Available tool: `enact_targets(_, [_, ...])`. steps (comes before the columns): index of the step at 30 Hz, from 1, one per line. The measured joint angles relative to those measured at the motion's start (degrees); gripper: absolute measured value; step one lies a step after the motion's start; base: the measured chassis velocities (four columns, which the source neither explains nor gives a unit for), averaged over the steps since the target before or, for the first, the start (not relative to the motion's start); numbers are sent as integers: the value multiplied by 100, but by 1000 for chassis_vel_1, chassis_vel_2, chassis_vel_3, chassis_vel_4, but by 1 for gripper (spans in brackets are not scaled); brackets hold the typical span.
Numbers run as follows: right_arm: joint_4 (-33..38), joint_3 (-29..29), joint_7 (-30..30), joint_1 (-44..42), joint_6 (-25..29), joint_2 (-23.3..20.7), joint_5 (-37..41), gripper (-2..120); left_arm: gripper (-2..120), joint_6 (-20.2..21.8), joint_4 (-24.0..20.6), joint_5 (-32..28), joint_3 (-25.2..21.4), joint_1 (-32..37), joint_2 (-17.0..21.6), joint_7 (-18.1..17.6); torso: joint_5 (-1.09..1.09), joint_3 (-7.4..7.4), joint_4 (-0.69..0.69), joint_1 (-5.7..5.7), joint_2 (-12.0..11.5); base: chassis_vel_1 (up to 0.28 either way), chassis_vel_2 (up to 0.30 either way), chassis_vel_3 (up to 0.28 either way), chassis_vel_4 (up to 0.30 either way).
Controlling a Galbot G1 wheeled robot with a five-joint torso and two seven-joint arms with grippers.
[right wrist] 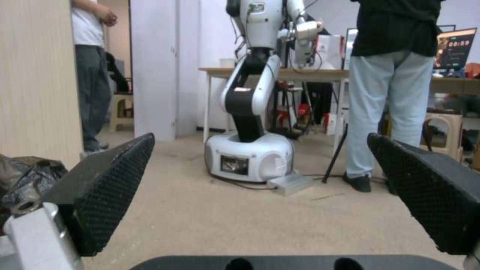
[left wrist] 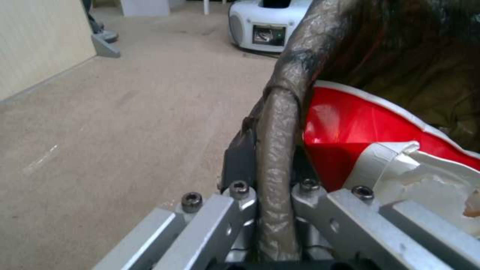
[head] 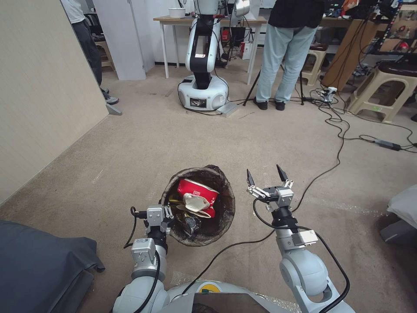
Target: Pick up the trash bin, then pick up the garbage from the floor and place it into the trash bin.
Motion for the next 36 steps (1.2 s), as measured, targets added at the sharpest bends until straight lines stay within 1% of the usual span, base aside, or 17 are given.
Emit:
enact_targets(2, [0, 5, -7, -18, 15, 8, -3, 100, 0, 0, 0, 0, 0, 0, 0, 0, 0, 0, 2, 0, 0, 0, 0, 0, 0])
enact_targets(36, [-93, -31, -79, -32, 130, 100, -84, 100, 0, 0, 0, 0, -1, 0, 0, 0, 0, 0, 2, 0, 0, 0, 0, 0, 0])
